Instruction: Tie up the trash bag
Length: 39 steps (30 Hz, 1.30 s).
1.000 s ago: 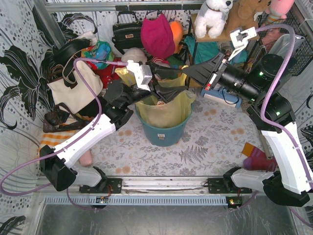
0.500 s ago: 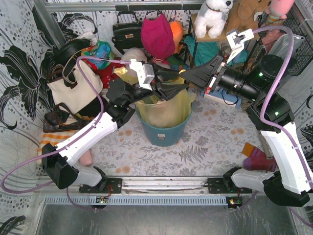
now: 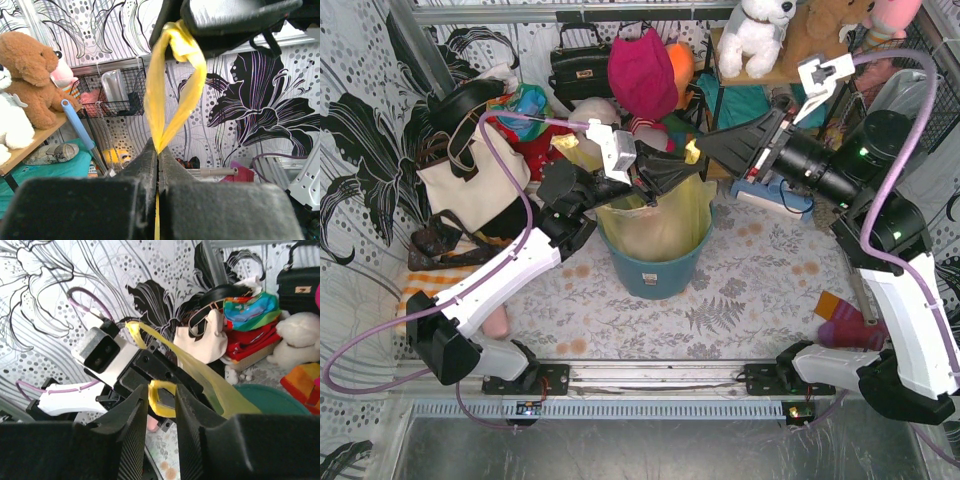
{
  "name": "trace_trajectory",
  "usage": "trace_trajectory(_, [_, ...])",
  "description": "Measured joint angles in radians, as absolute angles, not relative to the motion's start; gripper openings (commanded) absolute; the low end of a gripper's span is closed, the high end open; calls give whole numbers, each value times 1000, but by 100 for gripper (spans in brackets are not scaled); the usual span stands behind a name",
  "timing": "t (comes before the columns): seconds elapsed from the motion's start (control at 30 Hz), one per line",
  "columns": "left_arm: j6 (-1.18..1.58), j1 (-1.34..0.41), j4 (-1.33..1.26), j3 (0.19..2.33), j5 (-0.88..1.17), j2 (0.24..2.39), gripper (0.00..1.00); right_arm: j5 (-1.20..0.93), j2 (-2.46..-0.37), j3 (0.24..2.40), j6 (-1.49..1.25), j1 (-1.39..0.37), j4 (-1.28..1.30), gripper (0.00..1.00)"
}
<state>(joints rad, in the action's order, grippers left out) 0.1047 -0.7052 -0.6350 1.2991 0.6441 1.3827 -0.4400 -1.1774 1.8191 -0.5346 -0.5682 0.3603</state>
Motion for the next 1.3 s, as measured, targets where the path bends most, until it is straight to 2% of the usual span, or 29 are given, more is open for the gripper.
trace_trajectory(0.43, [115,-705,-633,1299,644,1383,0,-377,-1213,1924,-502,-568,425,29])
trace_trajectory(0.57, [117,-705,-629,1305,642,1386,0,-398,-1232,1926,-493,-568,468,33])
trace_trajectory(0.73, [119,-705,-628,1312,639,1393,0,-421,-1230,1929,-480,-568,514,29])
trace_trajectory(1.3, [123,-699,-613,1327,628,1408,0,-460,-1176,1928,-481,-568,525,24])
